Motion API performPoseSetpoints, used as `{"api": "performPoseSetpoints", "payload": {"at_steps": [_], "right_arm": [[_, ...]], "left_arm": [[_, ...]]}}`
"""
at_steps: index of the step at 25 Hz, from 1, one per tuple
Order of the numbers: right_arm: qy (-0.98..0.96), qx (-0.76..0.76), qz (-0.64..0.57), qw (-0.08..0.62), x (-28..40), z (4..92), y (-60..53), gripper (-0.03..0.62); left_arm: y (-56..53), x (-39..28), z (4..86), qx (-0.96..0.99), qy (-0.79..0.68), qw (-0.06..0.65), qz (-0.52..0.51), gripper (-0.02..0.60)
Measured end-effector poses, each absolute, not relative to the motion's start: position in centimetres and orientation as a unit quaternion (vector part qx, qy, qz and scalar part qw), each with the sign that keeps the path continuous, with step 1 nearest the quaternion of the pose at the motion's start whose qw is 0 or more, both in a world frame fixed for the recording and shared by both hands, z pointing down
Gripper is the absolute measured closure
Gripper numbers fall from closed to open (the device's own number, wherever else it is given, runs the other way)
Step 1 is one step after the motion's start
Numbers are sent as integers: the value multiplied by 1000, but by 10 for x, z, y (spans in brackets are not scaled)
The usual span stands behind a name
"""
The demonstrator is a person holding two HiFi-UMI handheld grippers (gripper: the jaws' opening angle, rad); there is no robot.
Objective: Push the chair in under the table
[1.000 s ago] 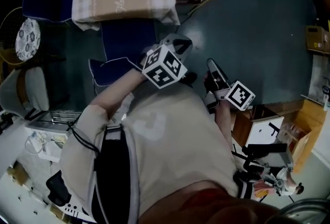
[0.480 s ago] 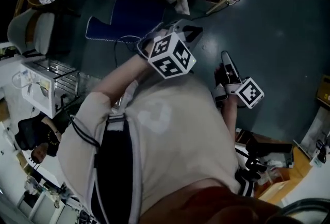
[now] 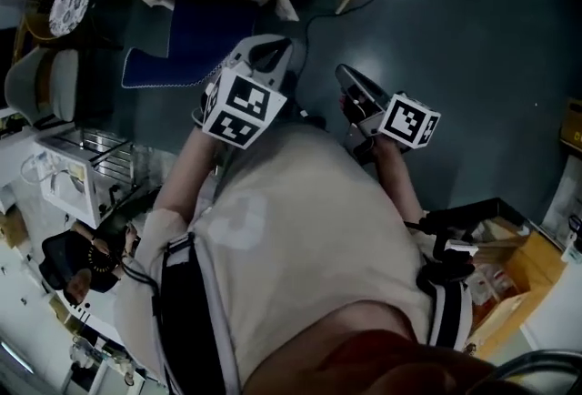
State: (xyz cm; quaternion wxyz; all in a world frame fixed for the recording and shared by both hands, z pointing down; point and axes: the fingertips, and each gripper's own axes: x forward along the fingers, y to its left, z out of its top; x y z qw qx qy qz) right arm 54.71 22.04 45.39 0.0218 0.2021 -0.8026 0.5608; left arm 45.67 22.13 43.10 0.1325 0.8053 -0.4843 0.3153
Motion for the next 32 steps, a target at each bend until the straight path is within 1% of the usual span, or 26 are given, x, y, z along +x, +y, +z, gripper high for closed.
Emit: {"api": "performPoseSetpoints", "payload": {"at_steps": [3, 7, 10, 15, 19, 22, 24, 27, 32], "right_arm": [[-801, 233, 549, 44, 547, 458, 203, 583], [-782, 290, 550, 38, 551, 463, 165, 583], [-775, 311, 550, 33, 535, 459, 141, 583], [-780, 299, 547, 53, 487, 452, 122, 582], [-775, 322, 538, 78, 476, 449, 114, 583], [-780, 303, 544, 71, 457, 449, 106, 583], [-783, 288, 547, 74, 445, 452, 104, 582], [-789, 276, 540, 101, 437, 458, 103, 582], [-809, 268, 512, 107, 446, 454, 86, 583]], "left_arm": [[199, 456, 436, 822, -463, 137, 302, 574], [160, 456, 445, 849, -425, 144, 280, 574], [137, 444, 445, 861, -407, 154, 262, 574], [112, 406, 445, 865, -410, 171, 235, 574], [107, 380, 447, 860, -422, 194, 212, 574], [103, 369, 451, 856, -431, 201, 203, 574], [104, 363, 456, 855, -432, 208, 197, 574], [109, 358, 466, 848, -436, 228, 196, 574], [92, 377, 457, 848, -443, 217, 191, 574]]}}
